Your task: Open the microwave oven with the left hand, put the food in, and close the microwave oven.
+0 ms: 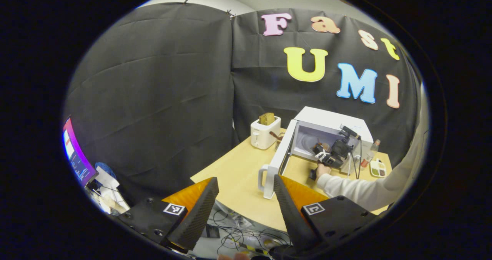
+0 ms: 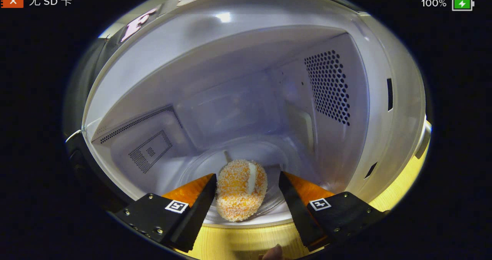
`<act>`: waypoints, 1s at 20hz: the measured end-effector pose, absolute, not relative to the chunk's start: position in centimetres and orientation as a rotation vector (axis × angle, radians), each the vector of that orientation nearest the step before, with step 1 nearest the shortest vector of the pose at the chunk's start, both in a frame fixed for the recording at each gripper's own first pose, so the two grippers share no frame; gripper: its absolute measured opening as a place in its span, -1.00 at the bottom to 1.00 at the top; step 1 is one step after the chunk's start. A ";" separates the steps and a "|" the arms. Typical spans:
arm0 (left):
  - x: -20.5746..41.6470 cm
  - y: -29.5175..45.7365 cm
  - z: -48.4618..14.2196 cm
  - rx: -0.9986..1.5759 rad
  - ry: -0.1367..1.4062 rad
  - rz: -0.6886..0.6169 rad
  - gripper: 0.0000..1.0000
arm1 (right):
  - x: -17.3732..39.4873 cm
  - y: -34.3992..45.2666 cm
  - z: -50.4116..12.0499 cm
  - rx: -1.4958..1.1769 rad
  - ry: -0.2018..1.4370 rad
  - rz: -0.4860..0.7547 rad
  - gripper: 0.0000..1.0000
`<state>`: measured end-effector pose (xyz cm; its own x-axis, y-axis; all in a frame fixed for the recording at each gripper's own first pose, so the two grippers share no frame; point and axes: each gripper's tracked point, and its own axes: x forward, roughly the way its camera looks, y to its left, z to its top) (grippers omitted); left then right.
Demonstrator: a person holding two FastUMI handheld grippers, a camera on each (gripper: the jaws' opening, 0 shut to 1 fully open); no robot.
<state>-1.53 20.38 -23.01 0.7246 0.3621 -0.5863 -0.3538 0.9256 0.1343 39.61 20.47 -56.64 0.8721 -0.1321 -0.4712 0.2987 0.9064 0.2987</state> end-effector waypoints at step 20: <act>-6.3 22.1 -15.8 0.022 0.391 0.398 0.97 | 30.7 23.4 -47.1 0.231 0.499 0.034 0.97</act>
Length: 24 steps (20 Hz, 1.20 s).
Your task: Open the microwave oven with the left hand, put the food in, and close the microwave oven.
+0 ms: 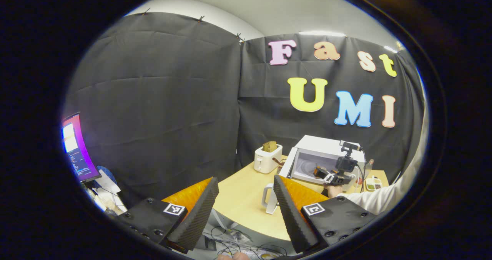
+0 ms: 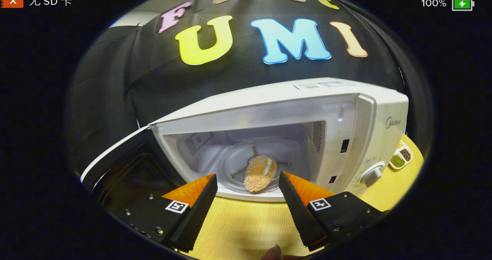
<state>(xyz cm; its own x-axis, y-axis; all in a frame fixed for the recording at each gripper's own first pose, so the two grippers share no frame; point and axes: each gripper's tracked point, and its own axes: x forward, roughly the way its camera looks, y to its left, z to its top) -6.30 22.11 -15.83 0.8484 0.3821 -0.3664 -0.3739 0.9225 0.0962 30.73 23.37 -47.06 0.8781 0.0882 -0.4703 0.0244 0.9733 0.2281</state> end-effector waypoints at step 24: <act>-2.3 19.6 -20.4 -0.077 0.299 0.245 0.80 | 9.9 17.6 -30.2 0.194 0.439 0.349 0.97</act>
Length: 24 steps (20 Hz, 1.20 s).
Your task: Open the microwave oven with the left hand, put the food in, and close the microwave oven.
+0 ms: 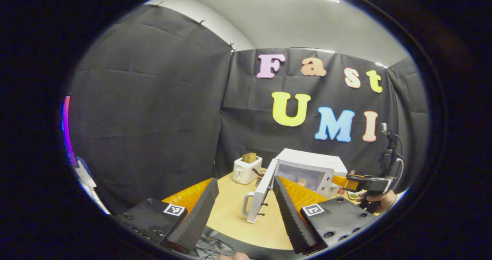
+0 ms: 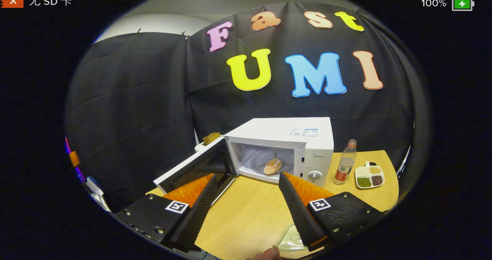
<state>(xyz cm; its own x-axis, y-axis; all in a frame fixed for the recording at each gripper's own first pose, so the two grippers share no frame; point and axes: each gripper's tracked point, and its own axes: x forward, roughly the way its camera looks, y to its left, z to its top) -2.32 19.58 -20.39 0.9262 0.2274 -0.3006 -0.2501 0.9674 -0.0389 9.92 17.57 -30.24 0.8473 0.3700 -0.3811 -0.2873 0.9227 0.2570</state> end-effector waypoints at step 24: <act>12.5 24.8 -45.9 0.037 0.574 -0.114 0.82 | 2.7 10.6 -31.1 0.104 0.600 -0.076 0.96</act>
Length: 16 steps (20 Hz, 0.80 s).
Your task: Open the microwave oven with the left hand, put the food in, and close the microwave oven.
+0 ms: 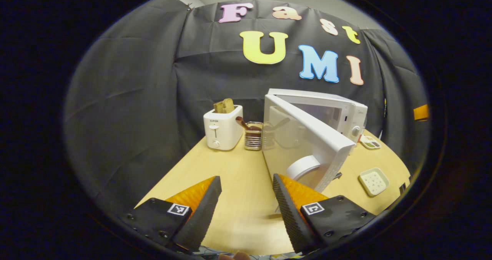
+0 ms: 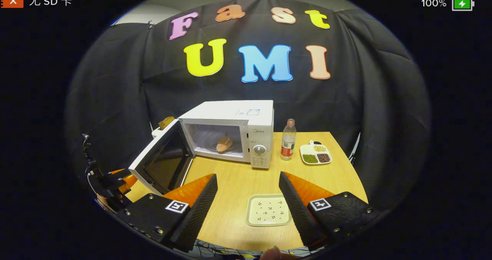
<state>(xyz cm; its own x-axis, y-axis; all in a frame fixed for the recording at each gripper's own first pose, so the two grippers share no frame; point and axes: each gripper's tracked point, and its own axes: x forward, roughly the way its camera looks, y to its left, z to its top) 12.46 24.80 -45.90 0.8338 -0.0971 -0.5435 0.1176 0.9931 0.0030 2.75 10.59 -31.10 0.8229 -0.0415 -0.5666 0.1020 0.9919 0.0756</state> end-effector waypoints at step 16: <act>20.2 6.0 -45.5 0.057 0.521 -0.450 0.82 | 3.9 6.6 -30.1 0.103 0.581 -0.170 0.96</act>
<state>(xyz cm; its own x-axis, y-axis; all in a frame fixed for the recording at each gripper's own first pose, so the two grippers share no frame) 20.24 6.03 -45.50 0.7719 -0.4010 -0.4934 0.4298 0.9009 -0.0598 3.92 6.58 -30.13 0.8227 -0.1308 -0.5533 0.1887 0.9808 0.0486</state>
